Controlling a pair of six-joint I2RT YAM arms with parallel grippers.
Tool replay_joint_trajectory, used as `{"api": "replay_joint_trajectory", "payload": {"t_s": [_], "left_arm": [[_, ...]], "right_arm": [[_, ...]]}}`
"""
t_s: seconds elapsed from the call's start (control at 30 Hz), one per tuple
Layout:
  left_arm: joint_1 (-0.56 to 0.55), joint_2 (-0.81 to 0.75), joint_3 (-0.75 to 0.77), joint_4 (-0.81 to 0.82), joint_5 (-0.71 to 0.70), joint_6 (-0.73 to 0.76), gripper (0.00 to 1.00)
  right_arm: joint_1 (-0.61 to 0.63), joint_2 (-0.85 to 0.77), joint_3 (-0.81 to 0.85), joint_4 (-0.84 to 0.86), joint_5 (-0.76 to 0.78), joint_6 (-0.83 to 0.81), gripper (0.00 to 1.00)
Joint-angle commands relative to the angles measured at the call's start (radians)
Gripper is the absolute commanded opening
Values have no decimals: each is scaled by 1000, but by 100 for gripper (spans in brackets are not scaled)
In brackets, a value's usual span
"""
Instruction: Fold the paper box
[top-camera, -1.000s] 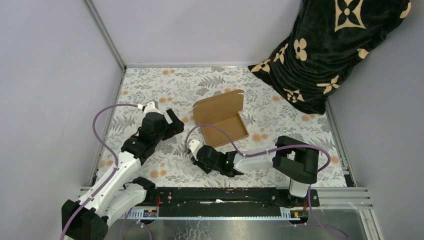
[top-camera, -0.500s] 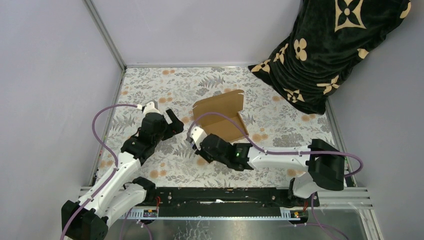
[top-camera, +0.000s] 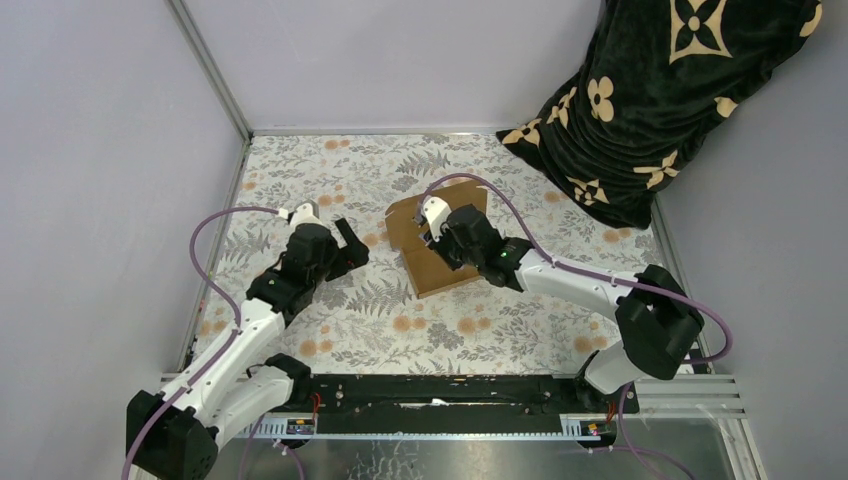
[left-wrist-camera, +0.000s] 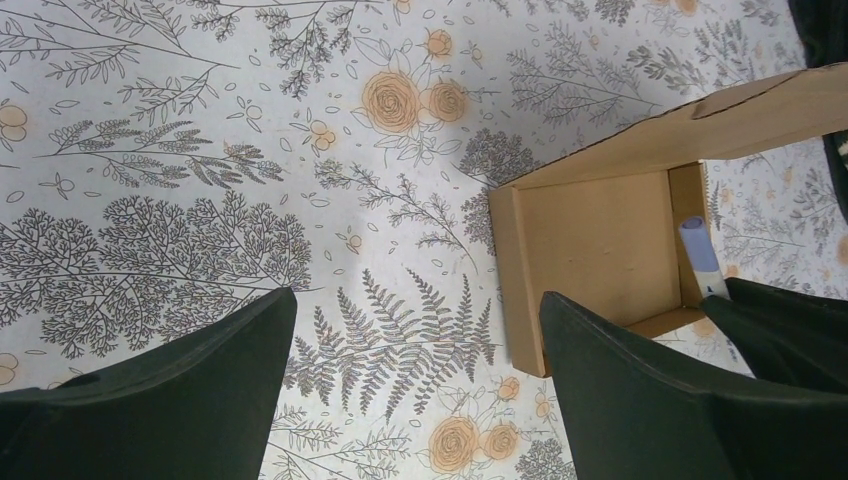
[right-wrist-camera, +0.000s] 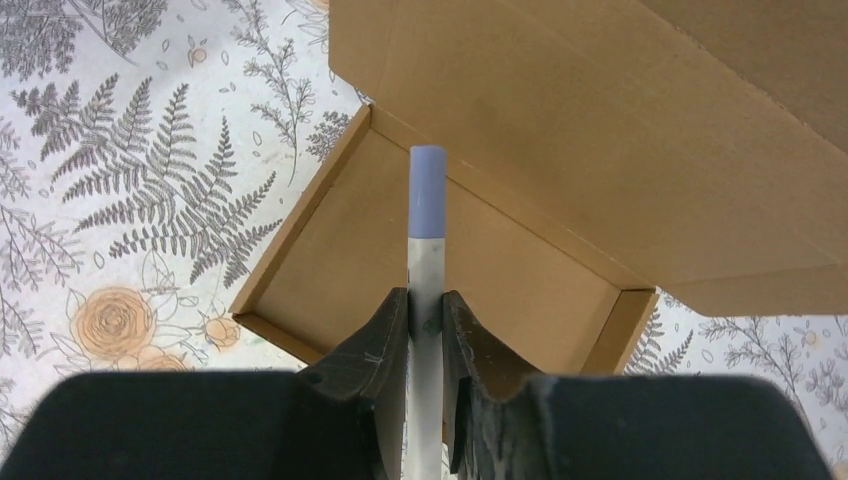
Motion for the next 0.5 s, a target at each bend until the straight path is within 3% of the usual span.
{"api": "replay_joint_trajectory", "payload": {"t_s": [0.0, 0.03, 0.13, 0.23, 0.4, 0.47], "left_arm": [[4, 32, 16, 58, -11, 14, 98], [4, 40, 16, 64, -11, 15, 98], [4, 56, 13, 78, -13, 16, 98], [3, 66, 5, 89, -17, 15, 98], [4, 85, -4, 105, -21, 13, 98], [4, 92, -2, 107, -25, 14, 98]], "right_arm": [[-32, 24, 55, -2, -132, -101, 6], [-37, 32, 58, -7, -144, -114, 0], [-54, 65, 72, -36, -206, -149, 0], [-74, 92, 84, -91, -288, -196, 4], [-96, 129, 74, -54, -300, -226, 8], [-98, 146, 76, -22, -301, -238, 15]]}}
